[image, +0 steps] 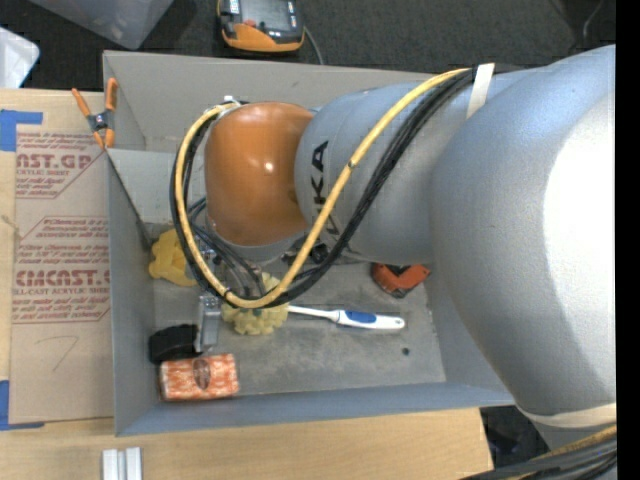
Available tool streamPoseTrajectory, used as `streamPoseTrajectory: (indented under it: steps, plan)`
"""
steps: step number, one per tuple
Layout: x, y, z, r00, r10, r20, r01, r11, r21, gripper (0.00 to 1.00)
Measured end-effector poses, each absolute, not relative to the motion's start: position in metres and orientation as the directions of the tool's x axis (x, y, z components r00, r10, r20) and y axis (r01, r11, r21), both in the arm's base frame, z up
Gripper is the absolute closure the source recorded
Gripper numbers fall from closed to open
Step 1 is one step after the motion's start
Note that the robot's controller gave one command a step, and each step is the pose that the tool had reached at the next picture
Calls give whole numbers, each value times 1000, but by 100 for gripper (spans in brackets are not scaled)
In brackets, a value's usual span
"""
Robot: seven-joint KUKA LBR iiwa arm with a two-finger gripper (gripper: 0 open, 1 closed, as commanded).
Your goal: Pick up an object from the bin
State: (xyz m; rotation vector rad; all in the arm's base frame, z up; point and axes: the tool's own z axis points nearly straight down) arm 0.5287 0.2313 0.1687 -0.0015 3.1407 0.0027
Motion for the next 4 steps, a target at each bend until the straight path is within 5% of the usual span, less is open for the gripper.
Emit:
streamPoseTrajectory:
  steps: [1,2,3,4]
  plan:
    - [529,231,169,-1000,-1,-1,-1,1000,2,0]
    - [479,222,132,-996,-92,3,-92,996,0,0]
    - [486,146,109,-969,-248,-6,-248,969,-1,0]
    - [486,214,73,-944,-329,-23,-330,944,5,0]
